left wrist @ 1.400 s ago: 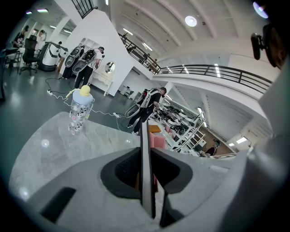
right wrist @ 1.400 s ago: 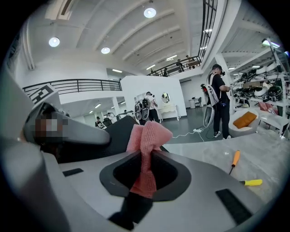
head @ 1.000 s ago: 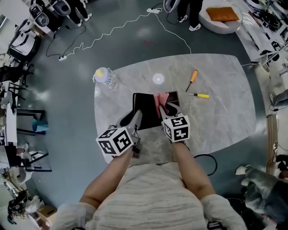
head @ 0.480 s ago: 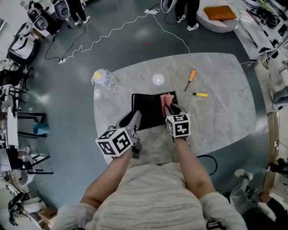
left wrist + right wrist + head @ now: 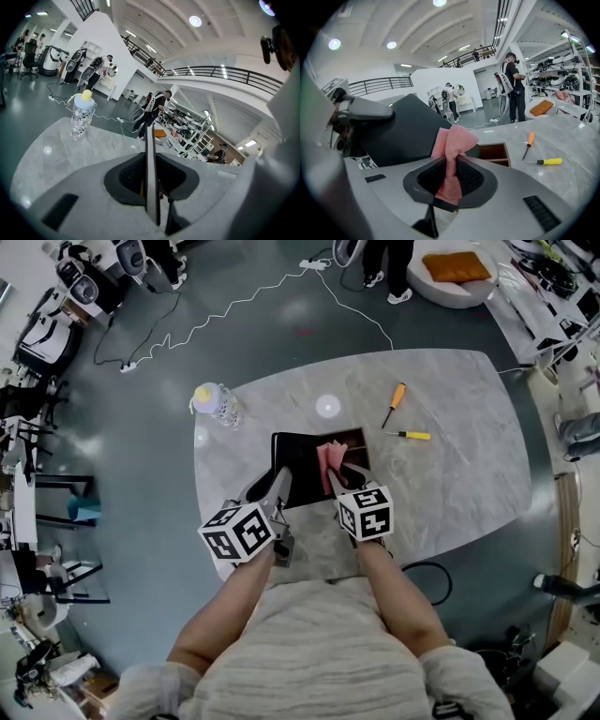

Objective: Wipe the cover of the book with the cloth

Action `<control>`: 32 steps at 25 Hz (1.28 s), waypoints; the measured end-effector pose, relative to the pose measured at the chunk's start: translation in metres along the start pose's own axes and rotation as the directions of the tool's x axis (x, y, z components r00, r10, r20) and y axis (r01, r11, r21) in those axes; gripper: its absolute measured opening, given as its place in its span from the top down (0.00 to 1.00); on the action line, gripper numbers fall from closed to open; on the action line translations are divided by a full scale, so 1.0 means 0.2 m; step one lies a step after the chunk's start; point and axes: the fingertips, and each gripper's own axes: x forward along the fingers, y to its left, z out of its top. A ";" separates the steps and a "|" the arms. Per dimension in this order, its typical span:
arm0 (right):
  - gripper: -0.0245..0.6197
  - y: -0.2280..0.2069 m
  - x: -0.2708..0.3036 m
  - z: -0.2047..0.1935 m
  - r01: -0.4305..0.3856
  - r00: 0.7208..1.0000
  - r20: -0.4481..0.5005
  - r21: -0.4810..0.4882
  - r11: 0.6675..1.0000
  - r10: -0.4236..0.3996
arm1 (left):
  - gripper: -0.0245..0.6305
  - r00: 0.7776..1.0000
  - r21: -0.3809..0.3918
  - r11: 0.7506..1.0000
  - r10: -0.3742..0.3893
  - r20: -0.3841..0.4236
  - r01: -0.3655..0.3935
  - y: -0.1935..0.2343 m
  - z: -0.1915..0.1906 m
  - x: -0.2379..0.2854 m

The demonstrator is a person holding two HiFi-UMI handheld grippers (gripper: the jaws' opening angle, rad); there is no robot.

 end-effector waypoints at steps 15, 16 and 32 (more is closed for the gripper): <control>0.86 0.47 -0.15 0.20 -0.259 0.962 0.121 0.111 0.960 0.245 | 0.85 1.000 -0.009 1.000 0.016 0.016 -0.016 0.03 0.02 0.01; 0.86 0.47 -0.15 0.21 -0.261 0.961 0.124 0.118 0.958 0.246 | 0.85 1.000 -0.009 1.000 0.016 0.016 -0.016 0.03 0.02 0.01; 0.86 0.18 -0.03 -0.05 -0.096 0.995 -0.004 0.057 0.994 0.096 | 0.85 1.000 -0.021 1.000 0.011 0.003 -0.011 0.04 0.02 0.02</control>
